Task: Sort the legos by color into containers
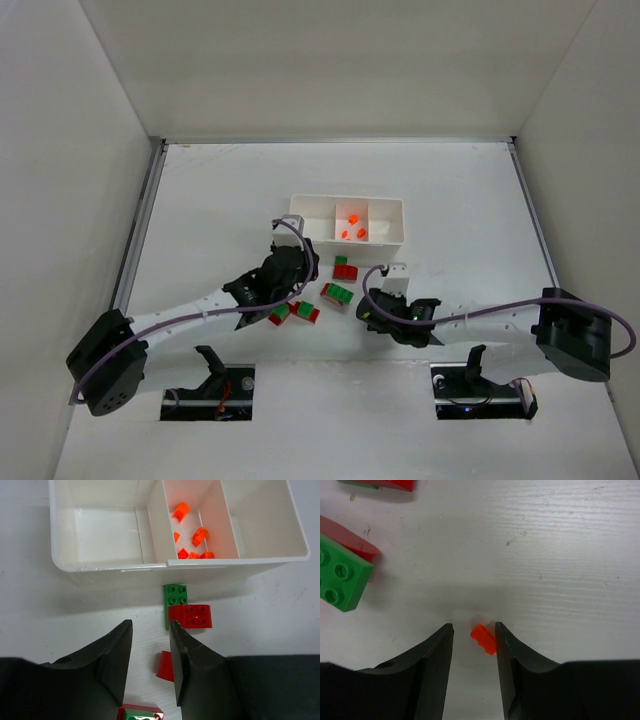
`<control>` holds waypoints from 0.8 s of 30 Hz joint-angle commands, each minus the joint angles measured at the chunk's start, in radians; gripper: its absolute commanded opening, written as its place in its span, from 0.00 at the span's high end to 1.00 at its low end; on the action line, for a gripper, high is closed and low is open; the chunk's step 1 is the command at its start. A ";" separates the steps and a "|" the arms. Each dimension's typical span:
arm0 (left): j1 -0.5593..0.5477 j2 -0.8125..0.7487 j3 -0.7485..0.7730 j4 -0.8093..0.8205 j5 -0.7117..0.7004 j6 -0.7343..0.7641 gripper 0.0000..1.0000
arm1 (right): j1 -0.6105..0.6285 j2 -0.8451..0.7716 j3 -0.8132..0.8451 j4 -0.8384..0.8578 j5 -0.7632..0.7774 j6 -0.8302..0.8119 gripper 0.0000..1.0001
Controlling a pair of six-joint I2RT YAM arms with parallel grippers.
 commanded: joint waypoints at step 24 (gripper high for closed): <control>-0.002 -0.193 -0.083 0.007 -0.003 -0.013 0.59 | -0.122 -0.185 0.239 0.011 0.006 -0.255 0.87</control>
